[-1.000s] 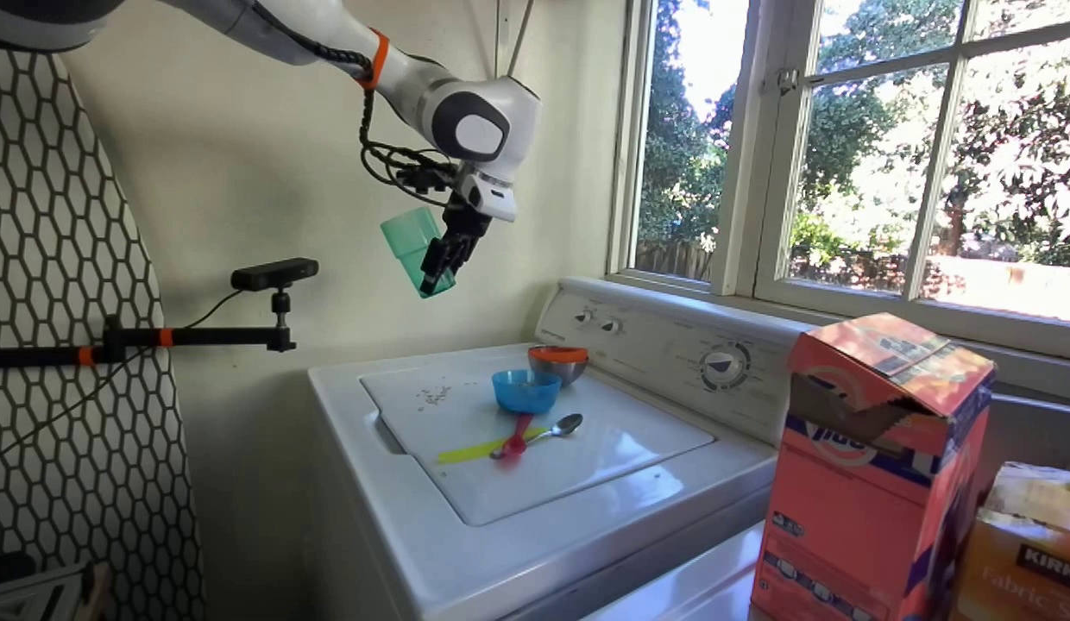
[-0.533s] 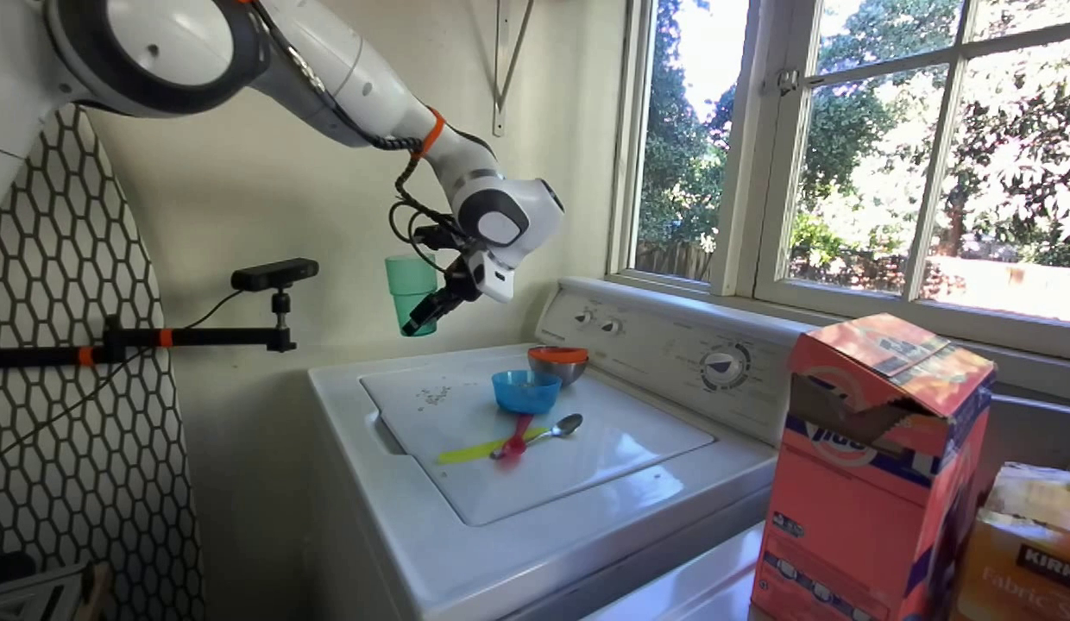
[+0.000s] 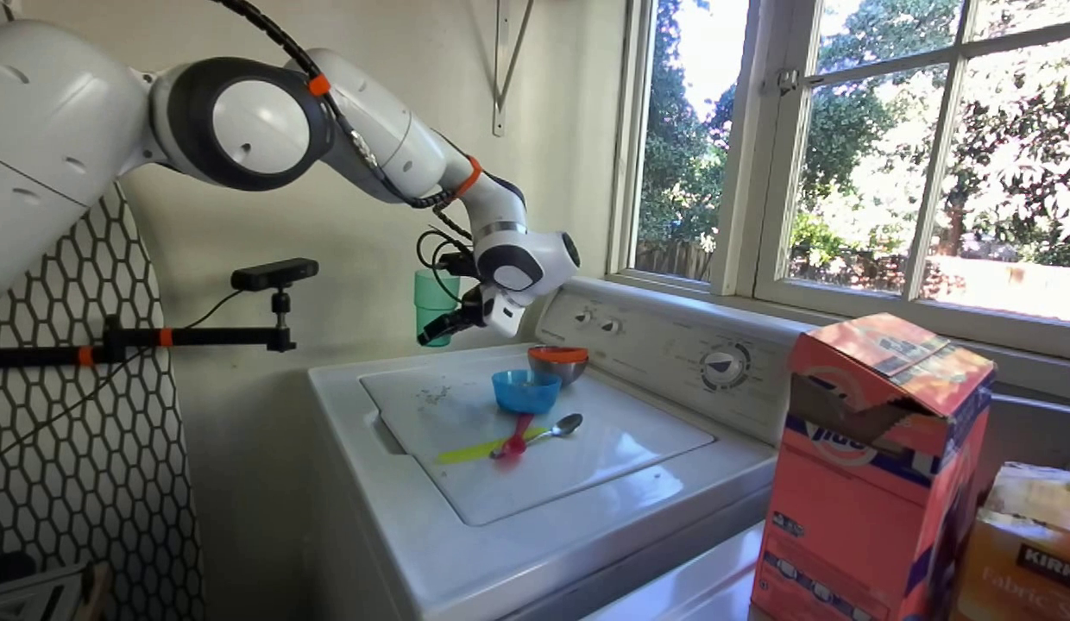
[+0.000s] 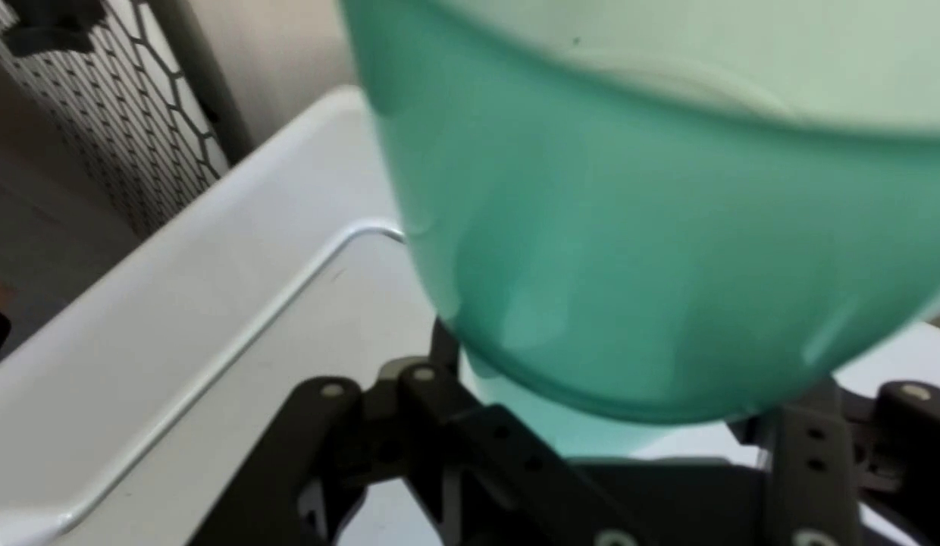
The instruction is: Move the blue bowl to the right then pour the contents in the green cup into the bowl.
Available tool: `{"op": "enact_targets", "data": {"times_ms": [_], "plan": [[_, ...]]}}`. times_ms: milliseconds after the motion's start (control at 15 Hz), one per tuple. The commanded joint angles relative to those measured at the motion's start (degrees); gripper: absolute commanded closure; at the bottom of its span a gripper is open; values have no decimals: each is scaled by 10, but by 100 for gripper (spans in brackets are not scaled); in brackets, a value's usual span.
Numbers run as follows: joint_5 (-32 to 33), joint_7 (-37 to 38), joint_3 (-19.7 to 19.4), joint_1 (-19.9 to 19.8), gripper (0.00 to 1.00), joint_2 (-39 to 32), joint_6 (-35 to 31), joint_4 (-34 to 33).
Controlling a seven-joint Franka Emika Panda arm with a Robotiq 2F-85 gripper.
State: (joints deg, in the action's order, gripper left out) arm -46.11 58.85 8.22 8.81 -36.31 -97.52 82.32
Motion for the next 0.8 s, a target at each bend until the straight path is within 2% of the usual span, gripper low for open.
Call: {"op": "enact_targets", "data": {"times_ms": [0, 200, 400, 733], "plan": [[6, 40, -22, 30, 50, -9, -84, -23], [28, 59, -31, 43, 50, -7, -162, -19], [42, 97, -33, 44, 50, -18, -180, -19], [49, 139, -28, 33, 50, -35, -167, -24]]}}
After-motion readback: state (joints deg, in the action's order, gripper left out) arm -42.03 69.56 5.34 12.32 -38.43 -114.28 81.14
